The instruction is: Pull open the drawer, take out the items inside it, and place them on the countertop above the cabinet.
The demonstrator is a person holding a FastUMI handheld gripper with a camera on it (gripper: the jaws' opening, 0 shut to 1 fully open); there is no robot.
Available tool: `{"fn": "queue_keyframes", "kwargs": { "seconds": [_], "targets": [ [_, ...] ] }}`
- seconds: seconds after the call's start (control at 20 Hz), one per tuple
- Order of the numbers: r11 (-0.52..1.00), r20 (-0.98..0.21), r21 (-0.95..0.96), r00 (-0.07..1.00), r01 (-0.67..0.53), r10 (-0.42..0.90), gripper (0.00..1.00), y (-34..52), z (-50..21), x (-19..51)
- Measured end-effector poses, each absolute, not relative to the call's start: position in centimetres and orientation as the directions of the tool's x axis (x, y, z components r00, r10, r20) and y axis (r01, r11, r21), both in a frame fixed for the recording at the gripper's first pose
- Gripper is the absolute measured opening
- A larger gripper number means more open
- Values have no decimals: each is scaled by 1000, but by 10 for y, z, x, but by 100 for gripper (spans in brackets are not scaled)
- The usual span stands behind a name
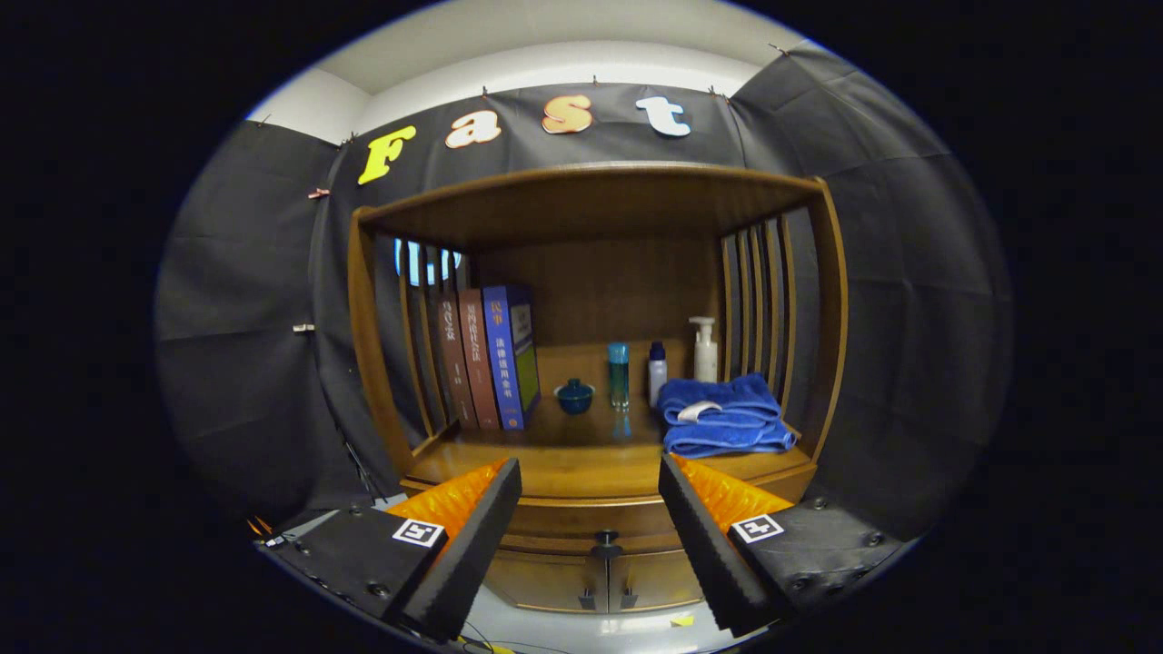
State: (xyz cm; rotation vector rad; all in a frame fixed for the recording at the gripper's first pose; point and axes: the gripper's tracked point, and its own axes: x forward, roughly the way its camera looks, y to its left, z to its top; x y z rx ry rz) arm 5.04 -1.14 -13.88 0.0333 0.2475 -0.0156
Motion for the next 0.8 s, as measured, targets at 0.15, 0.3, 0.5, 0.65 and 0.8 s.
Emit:
{"fn": "queue_keyframes", "kwargs": {
  "seconds": [0.15, 0.3, 0.5, 0.65, 0.8],
  "targets": [
    [998, -321, 54, 947, 37, -18, 99, -18, -180, 65],
    [998, -390, 57, 921, 40, -15, 99, -22, -223, 79],
    [998, -466, 48, 885, 42, -15, 99, -23, -266, 91],
    [998, -498, 38, 867, 51, -25, 99, -25, -292, 98],
    [997, -537, 28, 842, 73, -46, 99, -31, -319, 105]
  ]
}}
